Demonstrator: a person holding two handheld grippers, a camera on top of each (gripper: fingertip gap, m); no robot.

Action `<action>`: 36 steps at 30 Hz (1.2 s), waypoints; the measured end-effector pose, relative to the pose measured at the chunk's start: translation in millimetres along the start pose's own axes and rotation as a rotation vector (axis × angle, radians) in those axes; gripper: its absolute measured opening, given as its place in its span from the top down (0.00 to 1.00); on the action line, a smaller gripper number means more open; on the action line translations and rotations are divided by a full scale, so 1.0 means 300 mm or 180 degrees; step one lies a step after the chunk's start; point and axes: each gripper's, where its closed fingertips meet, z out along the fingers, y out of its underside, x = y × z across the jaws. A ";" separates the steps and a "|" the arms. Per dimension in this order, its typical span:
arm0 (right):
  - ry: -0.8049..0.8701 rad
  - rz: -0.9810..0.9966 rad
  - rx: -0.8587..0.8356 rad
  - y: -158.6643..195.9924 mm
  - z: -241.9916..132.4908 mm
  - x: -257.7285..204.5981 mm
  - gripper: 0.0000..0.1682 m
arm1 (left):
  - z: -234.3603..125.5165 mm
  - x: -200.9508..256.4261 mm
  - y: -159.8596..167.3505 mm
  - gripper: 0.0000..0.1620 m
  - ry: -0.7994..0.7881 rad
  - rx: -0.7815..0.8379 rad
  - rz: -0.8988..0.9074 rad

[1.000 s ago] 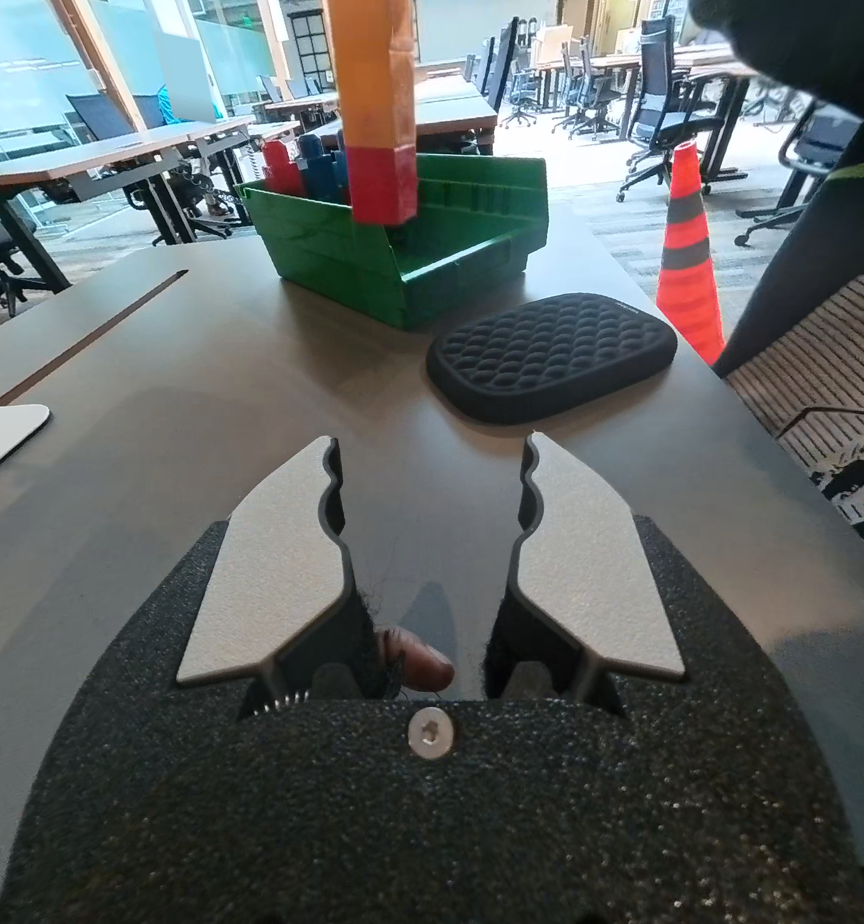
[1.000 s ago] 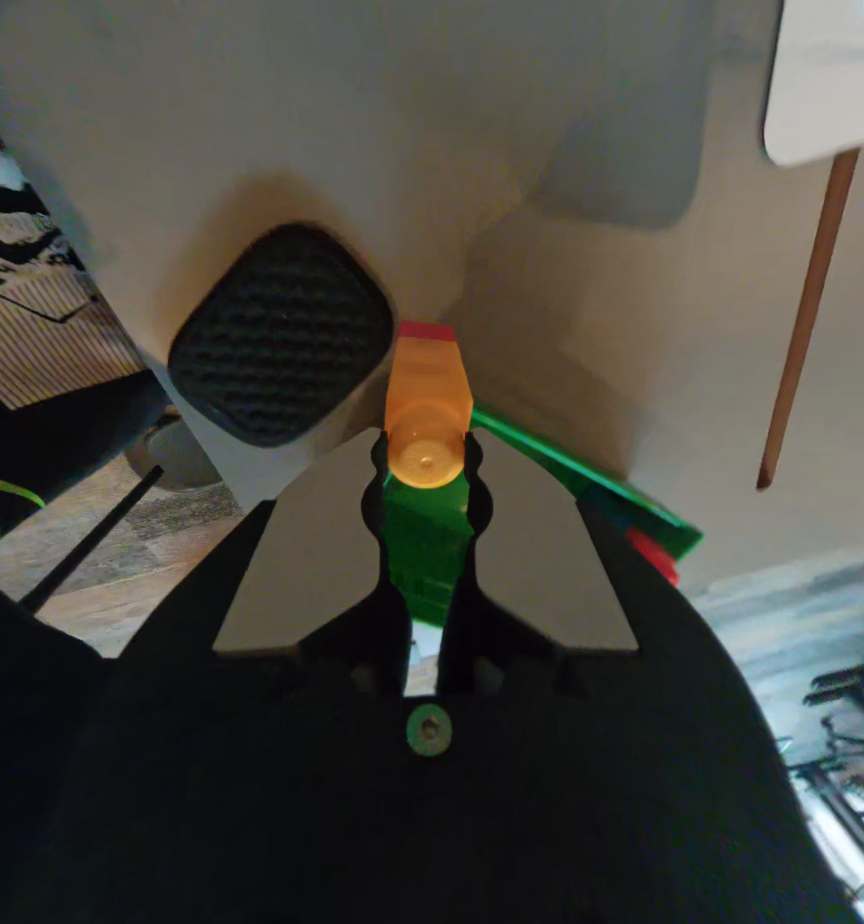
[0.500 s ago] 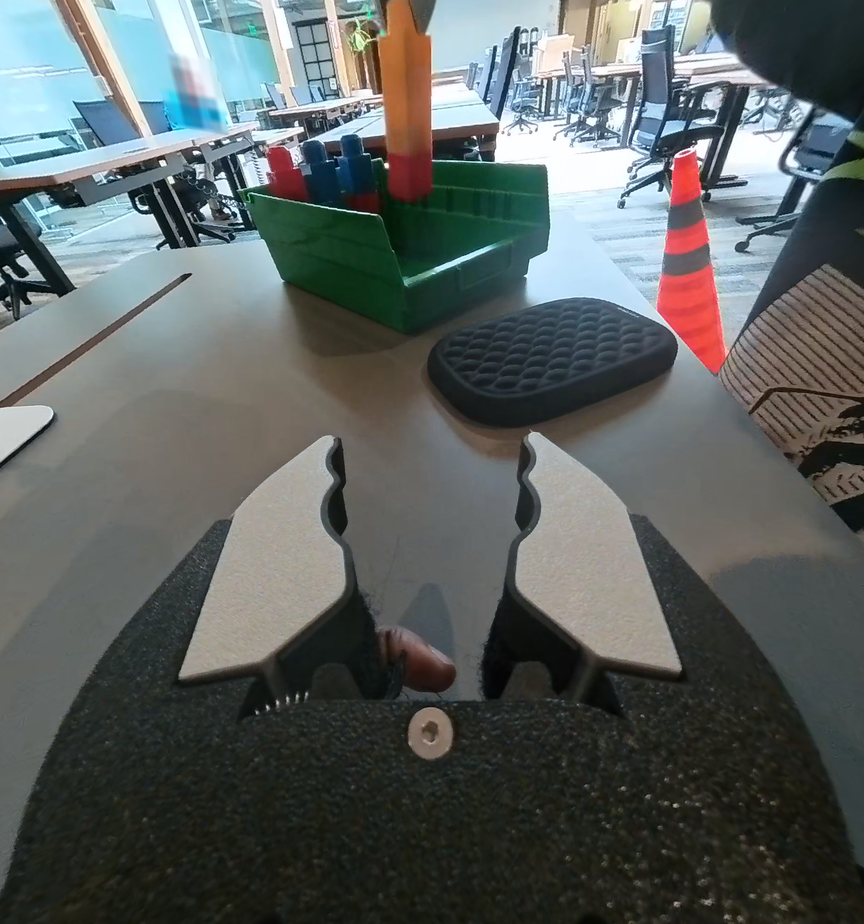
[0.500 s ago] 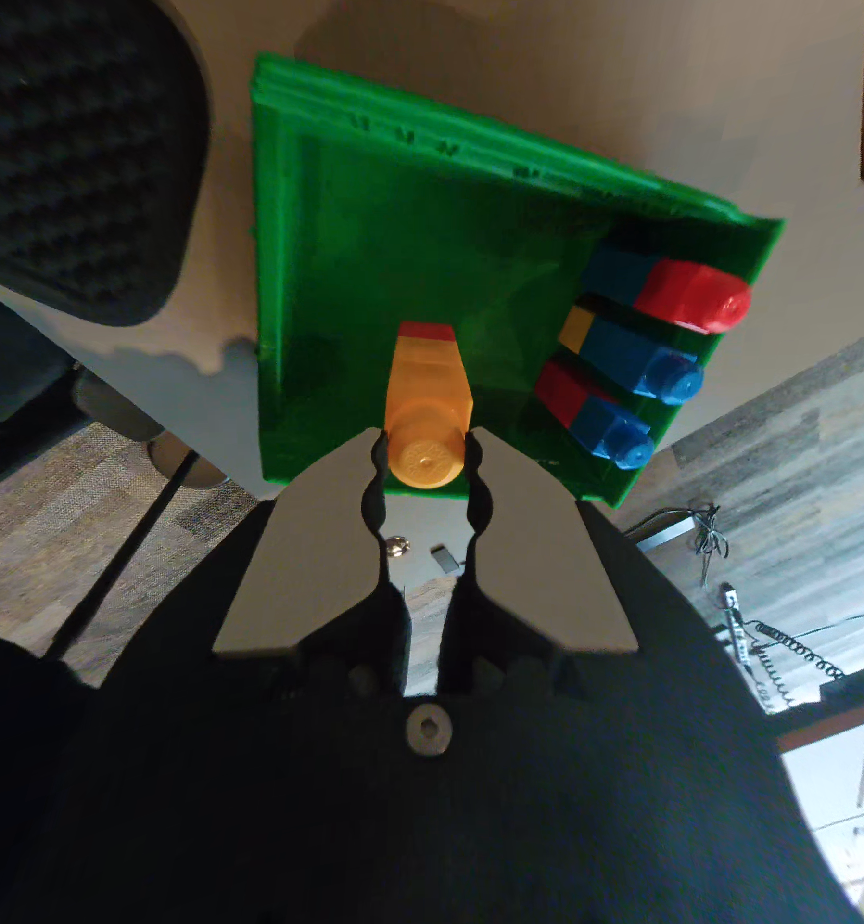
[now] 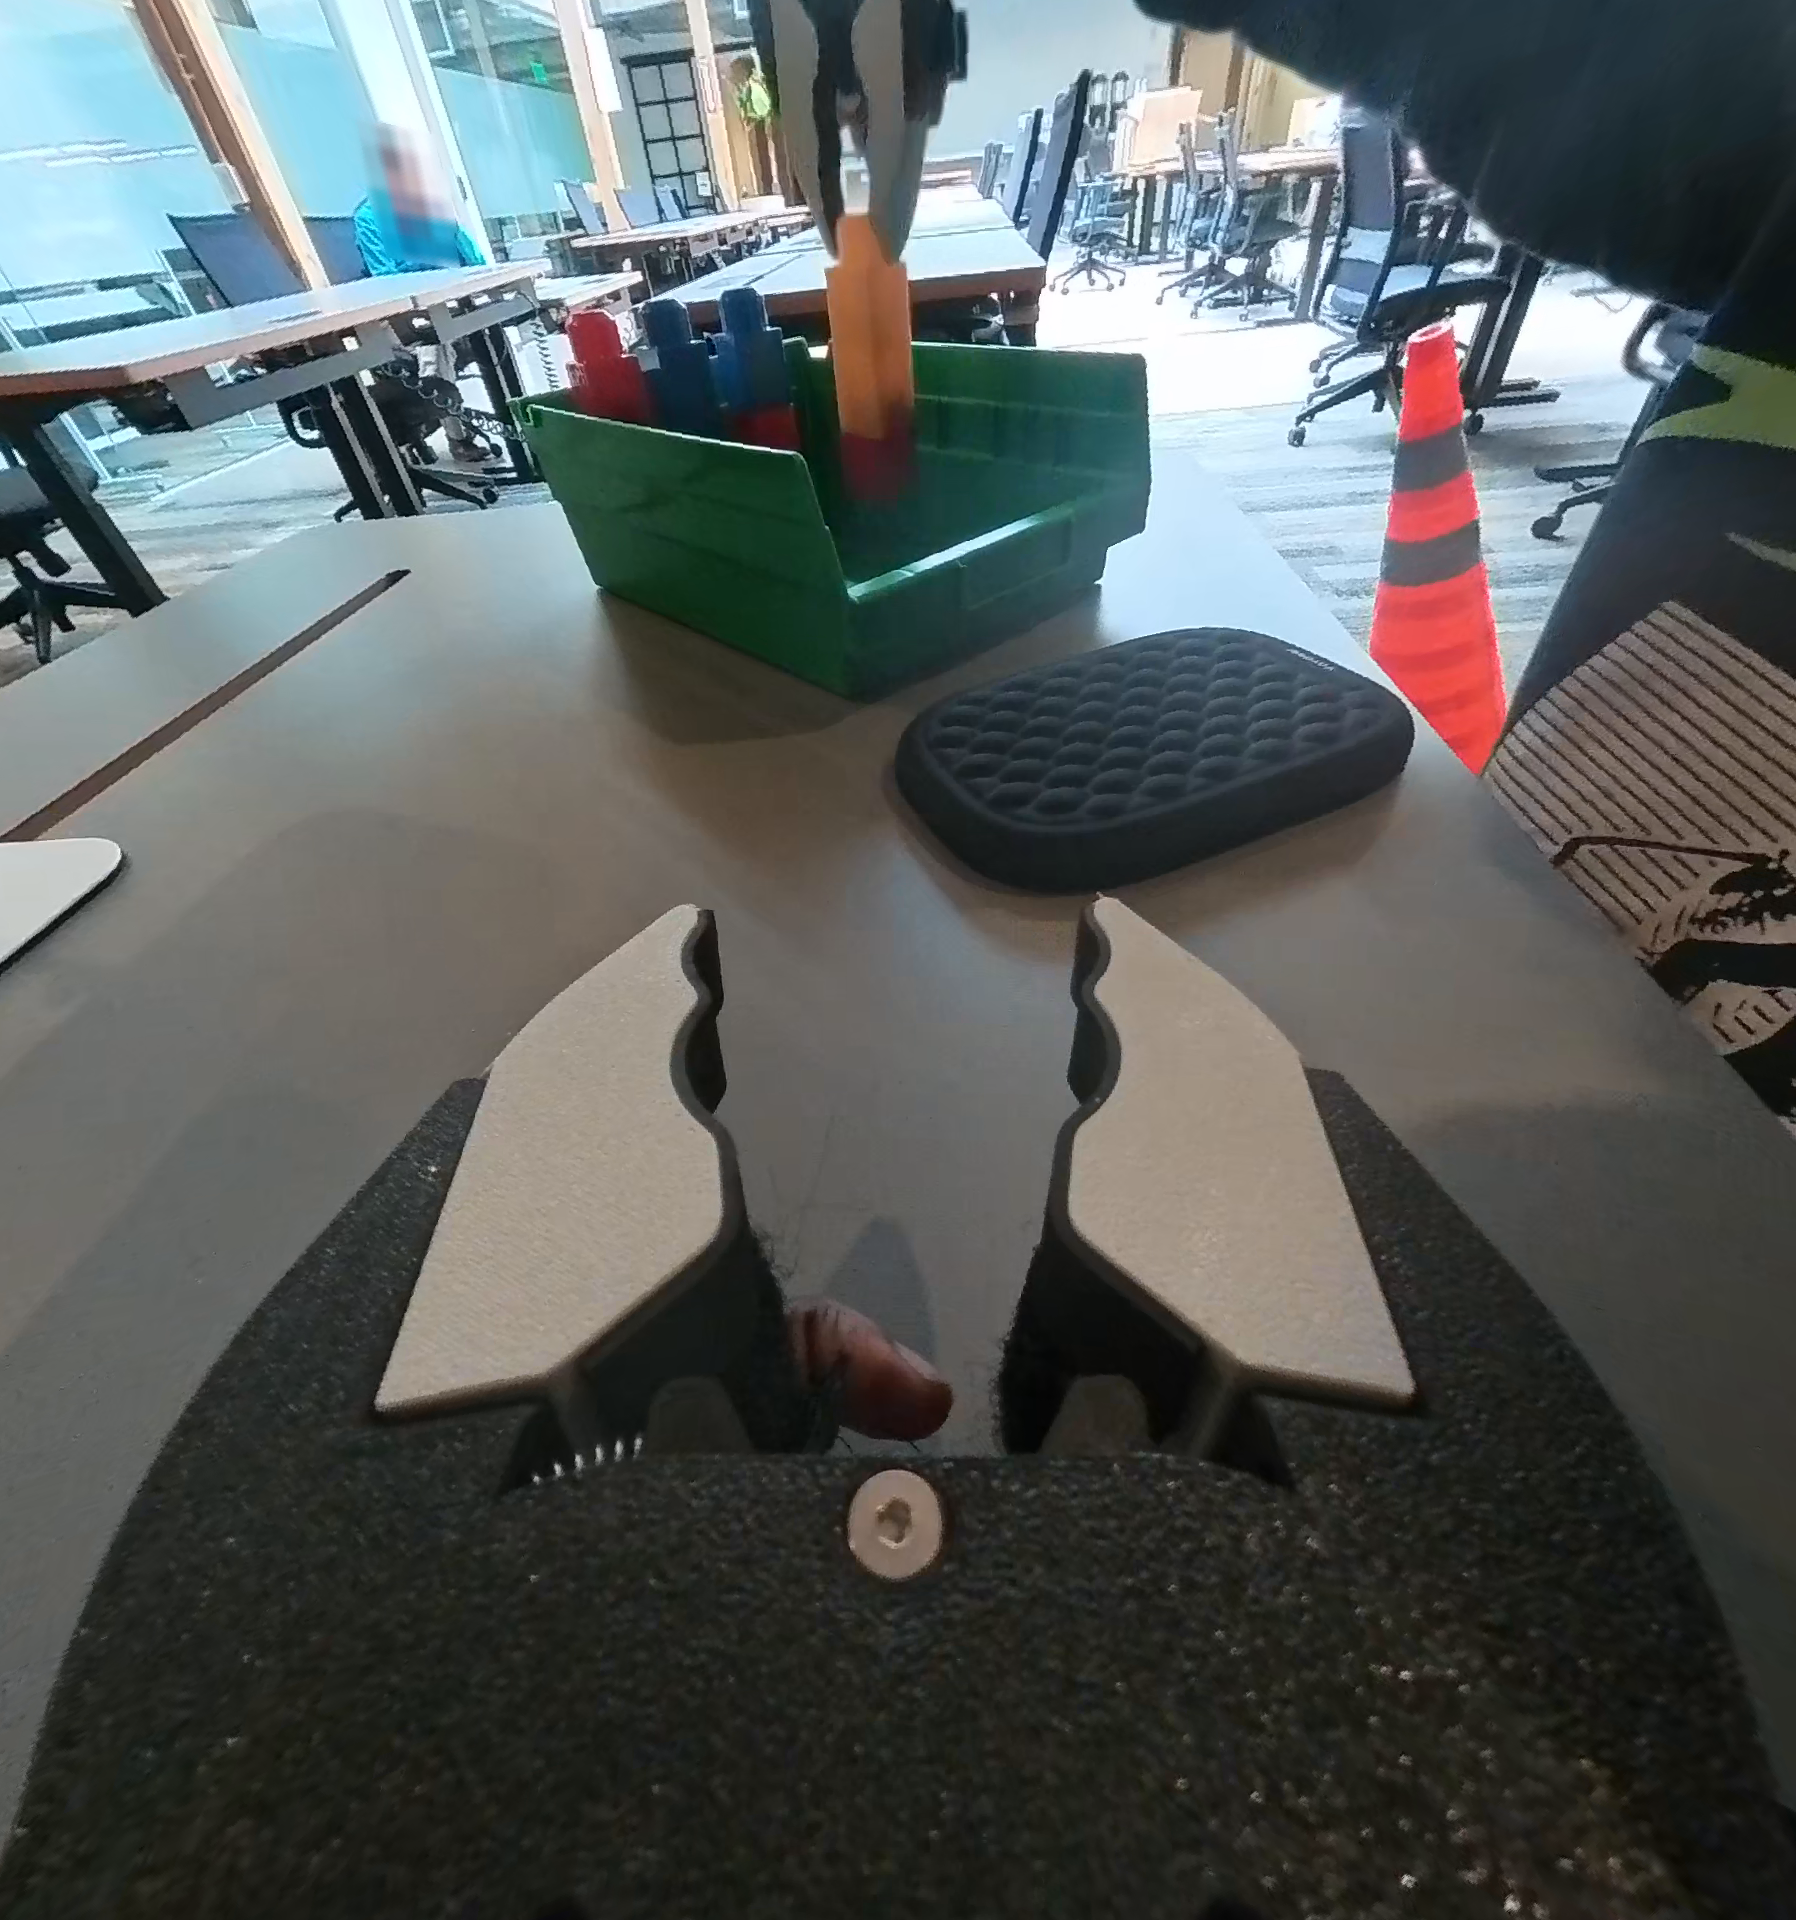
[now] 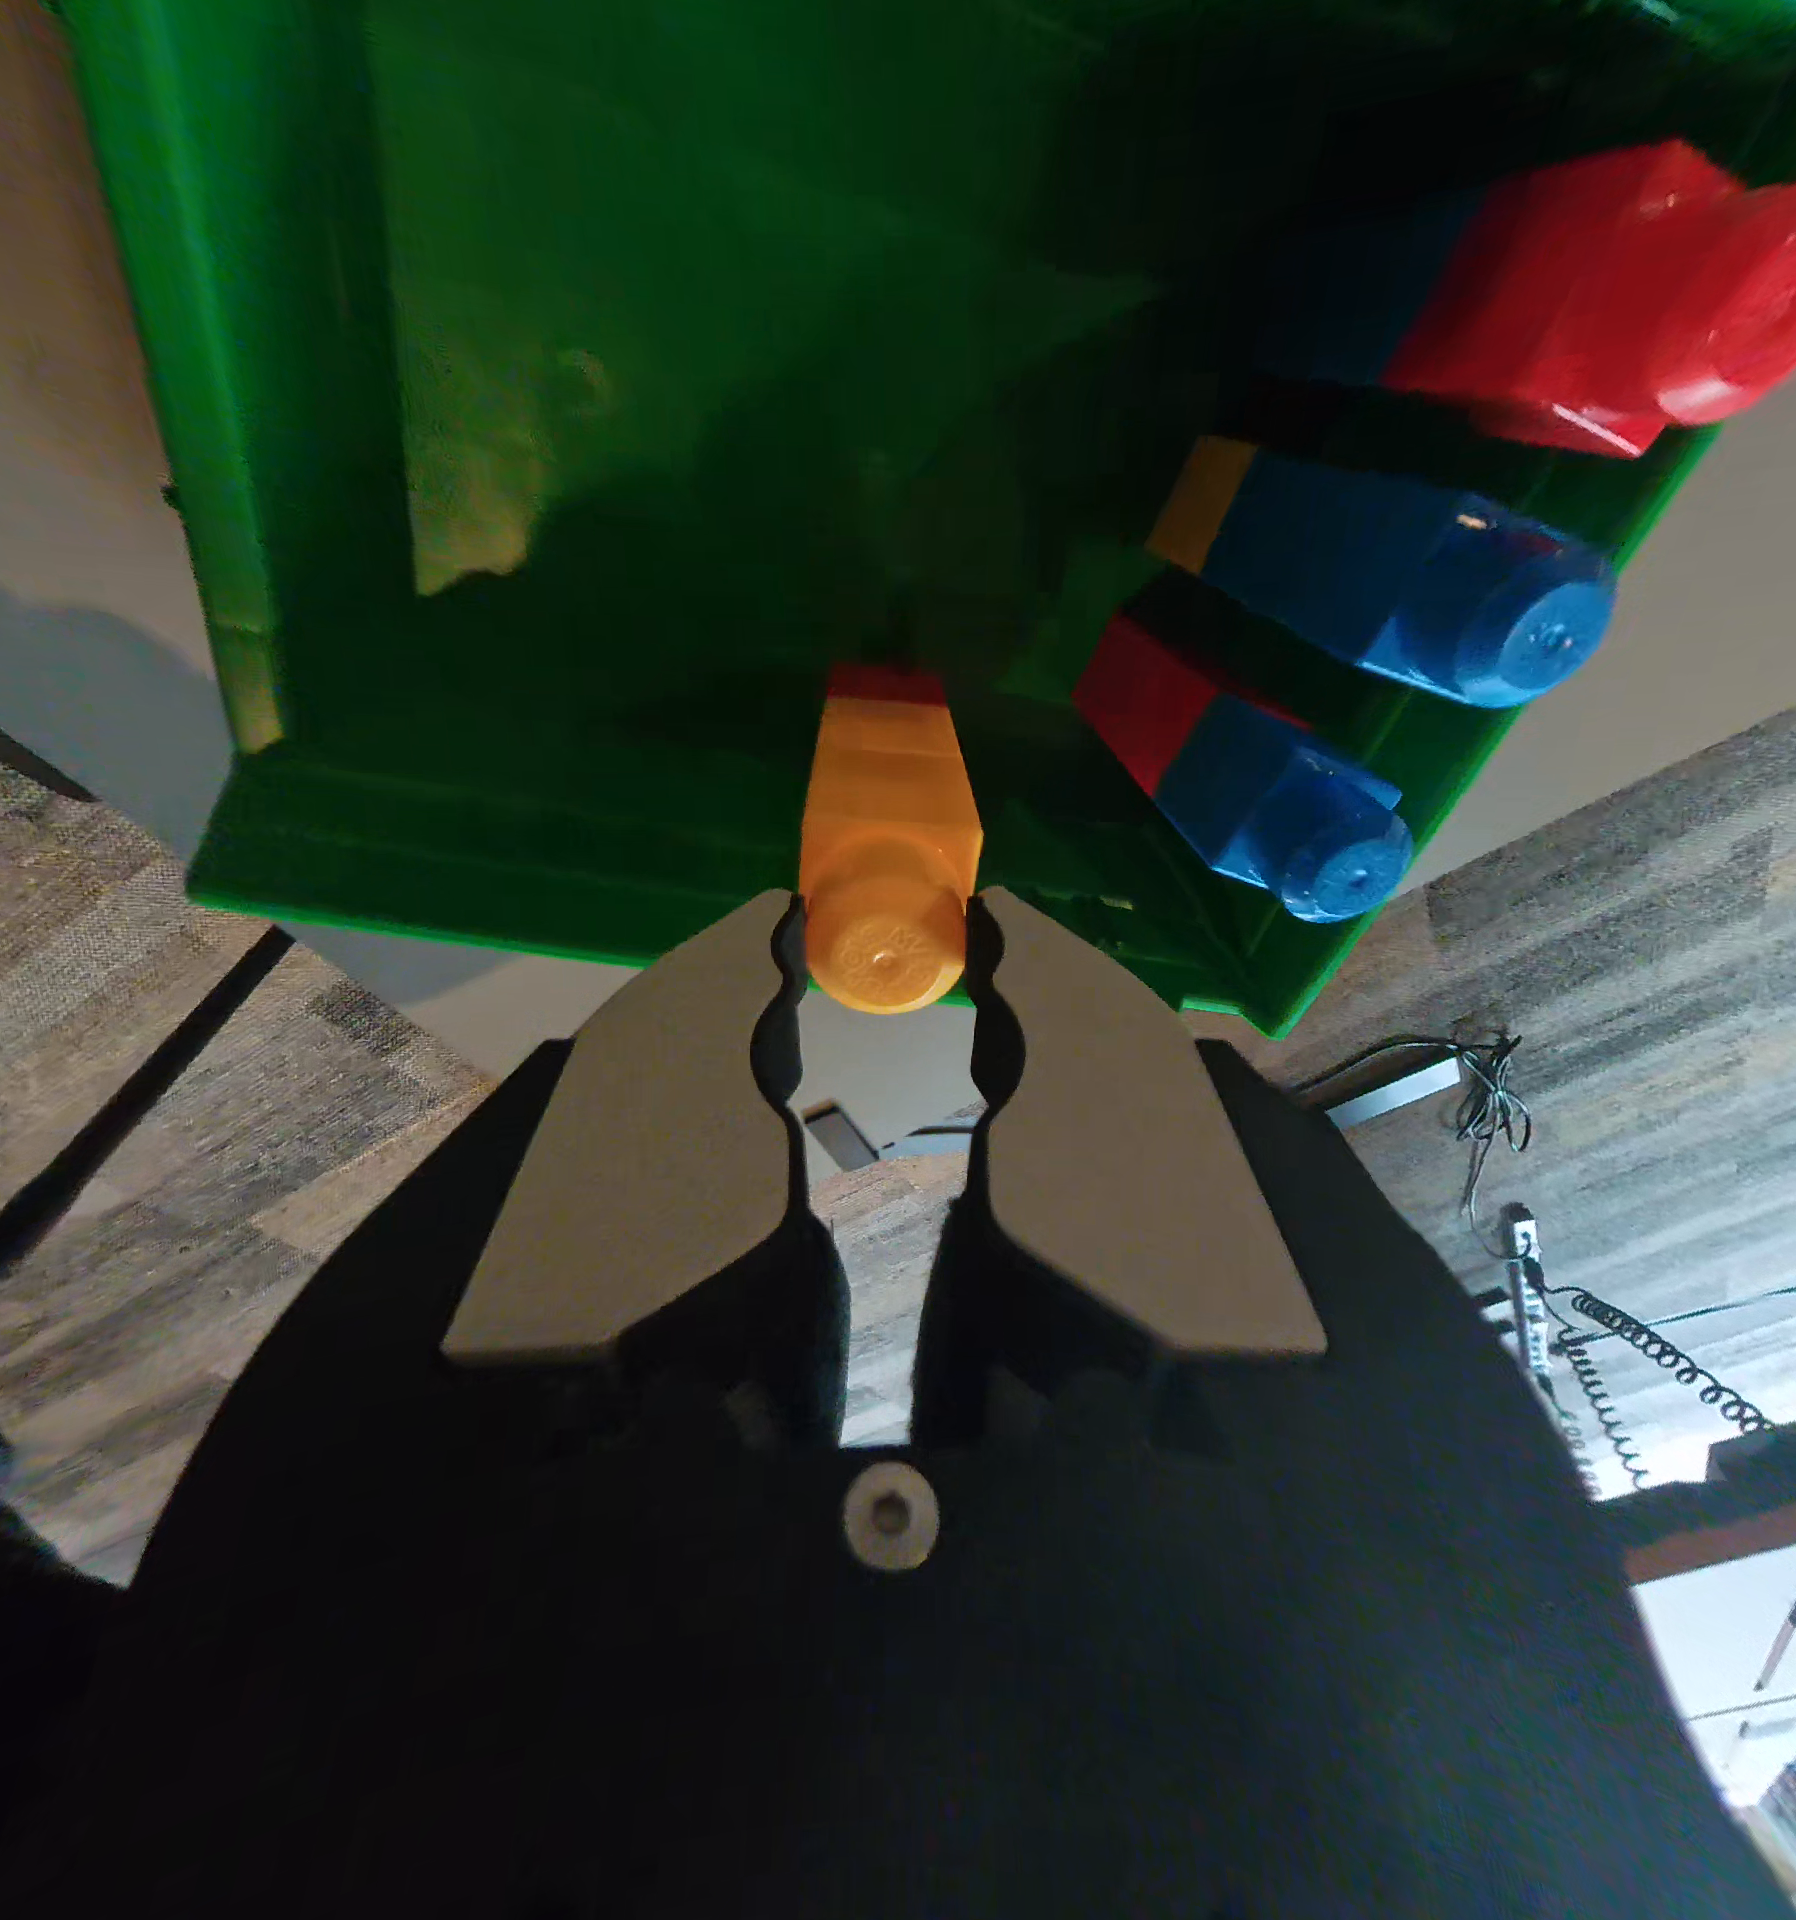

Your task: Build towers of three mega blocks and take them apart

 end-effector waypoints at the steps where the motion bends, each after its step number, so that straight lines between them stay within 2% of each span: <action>1: -0.0005 0.0035 -0.0001 0.008 0.007 0.009 0.83 | 0.000 0.000 0.000 0.60 -0.0003 0.0002 -0.0001; 19: -0.0023 0.0446 -0.0018 0.096 0.092 0.141 0.83 | -0.002 0.000 -0.001 0.61 -0.0010 0.0007 0.0006; 36: 0.0050 0.0618 0.0002 0.120 0.119 0.261 0.83 | -0.002 0.000 0.000 0.62 -0.0014 -0.0001 0.0014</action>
